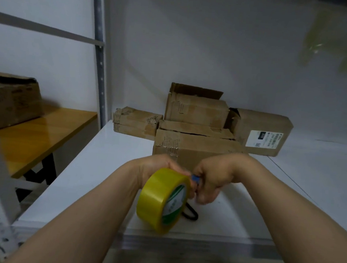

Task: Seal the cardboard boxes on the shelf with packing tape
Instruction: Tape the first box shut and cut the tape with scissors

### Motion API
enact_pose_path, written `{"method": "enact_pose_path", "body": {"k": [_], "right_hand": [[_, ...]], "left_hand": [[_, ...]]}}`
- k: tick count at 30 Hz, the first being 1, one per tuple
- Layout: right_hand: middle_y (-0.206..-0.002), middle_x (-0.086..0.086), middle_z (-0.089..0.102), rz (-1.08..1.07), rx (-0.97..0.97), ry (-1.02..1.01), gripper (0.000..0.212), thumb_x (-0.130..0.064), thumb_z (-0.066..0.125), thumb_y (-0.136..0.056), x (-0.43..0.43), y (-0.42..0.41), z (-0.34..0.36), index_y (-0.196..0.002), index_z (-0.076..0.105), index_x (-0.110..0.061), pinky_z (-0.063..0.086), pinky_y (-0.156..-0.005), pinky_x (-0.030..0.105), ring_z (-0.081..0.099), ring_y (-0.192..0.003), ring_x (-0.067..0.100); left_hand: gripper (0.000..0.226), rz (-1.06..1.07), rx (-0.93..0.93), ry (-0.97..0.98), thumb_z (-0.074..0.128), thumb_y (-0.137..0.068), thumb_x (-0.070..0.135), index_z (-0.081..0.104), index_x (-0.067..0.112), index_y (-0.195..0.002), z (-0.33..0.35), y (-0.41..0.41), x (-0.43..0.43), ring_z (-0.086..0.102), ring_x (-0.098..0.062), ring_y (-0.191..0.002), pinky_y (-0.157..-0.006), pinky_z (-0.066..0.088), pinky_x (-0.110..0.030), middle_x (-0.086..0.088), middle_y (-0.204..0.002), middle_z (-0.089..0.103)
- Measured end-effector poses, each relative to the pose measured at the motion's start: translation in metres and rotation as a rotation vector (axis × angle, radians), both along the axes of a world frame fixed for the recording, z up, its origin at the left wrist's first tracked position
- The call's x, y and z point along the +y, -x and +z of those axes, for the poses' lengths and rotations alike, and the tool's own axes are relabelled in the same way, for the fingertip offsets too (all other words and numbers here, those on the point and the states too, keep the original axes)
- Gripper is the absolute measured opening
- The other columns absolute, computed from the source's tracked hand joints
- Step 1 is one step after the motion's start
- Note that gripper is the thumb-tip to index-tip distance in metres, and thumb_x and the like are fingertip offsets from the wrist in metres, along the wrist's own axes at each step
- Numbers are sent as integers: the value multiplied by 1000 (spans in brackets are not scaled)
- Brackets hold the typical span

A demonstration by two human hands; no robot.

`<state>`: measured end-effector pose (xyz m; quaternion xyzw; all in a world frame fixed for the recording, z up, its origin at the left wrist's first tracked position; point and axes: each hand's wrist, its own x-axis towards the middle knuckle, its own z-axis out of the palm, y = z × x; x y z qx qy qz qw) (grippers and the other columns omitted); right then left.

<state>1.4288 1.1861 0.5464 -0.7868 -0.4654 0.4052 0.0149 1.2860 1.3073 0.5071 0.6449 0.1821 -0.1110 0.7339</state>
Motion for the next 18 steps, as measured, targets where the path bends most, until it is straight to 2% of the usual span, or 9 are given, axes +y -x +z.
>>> {"method": "enact_pose_path", "body": {"k": [2,4,6,8,9,11,14,16,18], "right_hand": [[-94,5,73,-83,15,-213,13,-5,69,-91,-4,0,5,-103,66,-7,56,-67,24,72,-84,17],[-92,1,66,-137,-238,-594,16,-27,71,-92,4,4,4,-99,63,-15,49,-65,25,64,-80,13],[-99,-7,60,-135,-432,-861,29,-46,71,-89,16,9,0,-102,59,-23,44,-72,23,57,-89,9],[-119,-9,56,-66,-545,-889,44,-58,66,-87,31,11,-13,-118,56,-29,45,-89,28,51,-111,10],[-126,-6,55,-59,-593,-868,53,-63,63,-86,39,10,-24,-125,54,-29,43,-98,33,47,-119,14],[-131,-1,51,-114,-719,-859,63,-67,60,-85,51,10,-48,-132,52,-26,37,-101,39,44,-122,21],[-126,8,50,-158,-828,-948,58,-57,64,-87,57,16,-73,-130,54,-18,32,-94,40,43,-117,28],[-128,9,47,-117,-849,-939,57,-49,65,-88,54,17,-79,-132,52,-16,31,-93,40,41,-118,29],[-132,8,42,-45,-895,-869,63,-46,68,-86,50,12,-77,-138,46,-19,30,-95,39,39,-121,28]], "left_hand": [[27,16,-66,33,57,-91,12,78,-1,-80,-5,6,4,74,-26,-90,-80,60,-32,-18,-95,74],[19,-4,-175,23,68,-84,18,79,2,-86,-8,15,7,69,-32,-109,-97,54,-39,-22,-107,73],[21,20,-260,-17,75,-76,25,81,7,-84,-13,20,12,70,-30,-108,-101,50,-40,-20,-107,74],[27,84,-305,22,86,-69,28,81,6,-82,-24,22,19,73,-28,-94,-91,54,-38,-20,-103,75],[29,119,-304,101,87,-68,28,80,4,-82,-29,22,23,73,-26,-81,-76,56,-32,-21,-101,74],[28,158,-289,276,86,-68,24,78,1,-80,-38,22,27,61,-19,-56,-46,41,-19,-22,-95,73],[35,115,-323,349,93,-61,28,78,4,-80,-39,23,26,57,-13,-51,-44,23,-17,-17,-89,73],[32,118,-335,314,90,-64,30,79,4,-80,-34,25,20,60,-12,-52,-43,24,-16,-16,-88,74],[25,198,-316,339,80,-71,24,77,-1,-75,-33,25,20,62,-16,-48,-37,33,-15,-20,-86,73]]}}
